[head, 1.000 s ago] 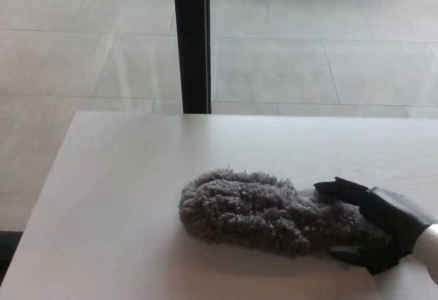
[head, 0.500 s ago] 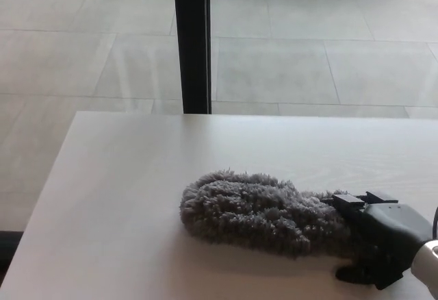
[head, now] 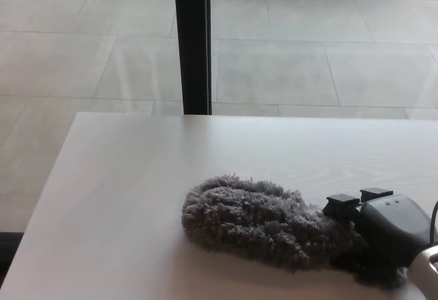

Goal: The robot uses its right hand to pick up the duster kept in the middle of the desk and use it to wipe the desk by swiping its surface twice

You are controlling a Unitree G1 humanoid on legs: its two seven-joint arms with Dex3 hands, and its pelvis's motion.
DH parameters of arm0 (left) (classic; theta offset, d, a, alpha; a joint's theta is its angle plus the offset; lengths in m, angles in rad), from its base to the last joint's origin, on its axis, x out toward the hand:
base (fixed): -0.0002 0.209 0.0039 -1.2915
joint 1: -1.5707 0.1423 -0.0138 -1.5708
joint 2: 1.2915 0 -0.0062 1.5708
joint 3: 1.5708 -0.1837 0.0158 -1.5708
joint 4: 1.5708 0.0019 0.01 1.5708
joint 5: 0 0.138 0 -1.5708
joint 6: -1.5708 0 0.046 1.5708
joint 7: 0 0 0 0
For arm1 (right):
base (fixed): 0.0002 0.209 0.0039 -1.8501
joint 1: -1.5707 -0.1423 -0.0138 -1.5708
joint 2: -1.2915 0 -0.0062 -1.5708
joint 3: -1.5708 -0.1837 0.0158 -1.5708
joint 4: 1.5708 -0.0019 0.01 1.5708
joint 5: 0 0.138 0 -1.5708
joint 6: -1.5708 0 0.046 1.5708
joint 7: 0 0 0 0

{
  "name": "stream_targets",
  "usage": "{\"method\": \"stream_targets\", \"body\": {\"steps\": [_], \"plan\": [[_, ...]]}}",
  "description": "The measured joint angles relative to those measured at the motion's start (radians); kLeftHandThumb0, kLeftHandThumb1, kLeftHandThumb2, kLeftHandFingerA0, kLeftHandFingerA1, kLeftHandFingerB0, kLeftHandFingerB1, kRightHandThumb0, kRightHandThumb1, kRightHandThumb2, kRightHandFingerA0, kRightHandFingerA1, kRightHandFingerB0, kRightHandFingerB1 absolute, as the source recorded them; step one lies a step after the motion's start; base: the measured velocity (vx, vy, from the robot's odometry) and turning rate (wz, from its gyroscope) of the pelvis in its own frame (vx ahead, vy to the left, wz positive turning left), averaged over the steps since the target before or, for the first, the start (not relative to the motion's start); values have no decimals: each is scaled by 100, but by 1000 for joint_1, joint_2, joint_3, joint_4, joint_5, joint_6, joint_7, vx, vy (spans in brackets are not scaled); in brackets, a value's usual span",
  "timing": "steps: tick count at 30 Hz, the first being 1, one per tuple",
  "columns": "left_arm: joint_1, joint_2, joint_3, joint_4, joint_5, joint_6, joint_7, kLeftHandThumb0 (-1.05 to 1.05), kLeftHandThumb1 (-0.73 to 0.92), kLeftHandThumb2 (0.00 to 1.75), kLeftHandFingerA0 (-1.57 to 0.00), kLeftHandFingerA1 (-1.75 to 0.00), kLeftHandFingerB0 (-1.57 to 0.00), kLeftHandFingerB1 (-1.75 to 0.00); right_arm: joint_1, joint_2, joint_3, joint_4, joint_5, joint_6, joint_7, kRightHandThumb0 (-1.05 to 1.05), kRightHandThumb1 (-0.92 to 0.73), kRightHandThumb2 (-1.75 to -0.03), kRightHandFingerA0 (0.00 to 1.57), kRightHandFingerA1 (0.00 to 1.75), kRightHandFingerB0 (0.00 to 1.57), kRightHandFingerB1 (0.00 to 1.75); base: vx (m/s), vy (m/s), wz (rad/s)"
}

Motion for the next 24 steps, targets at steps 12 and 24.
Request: {"method": "stream_targets", "body": {"steps": [12, 24], "plan": [[-6, 0, 0, 0, 0, -1, -19, -105, 20, 127, -96, -130, -93, -124, 10, 17, 62, 48, -67, -25, -225, -32, -64, -77, 93, 175, 66, 137, 0, 0, 0], [-22, 0, 0, -1, -1, -8, -54, -105, 19, 131, -98, -130, -98, -123, 11, 19, 189, 32, -167, -49, -419, -26, -58, -87, 96, 175, 68, 150, 0, 0, 0]]}}
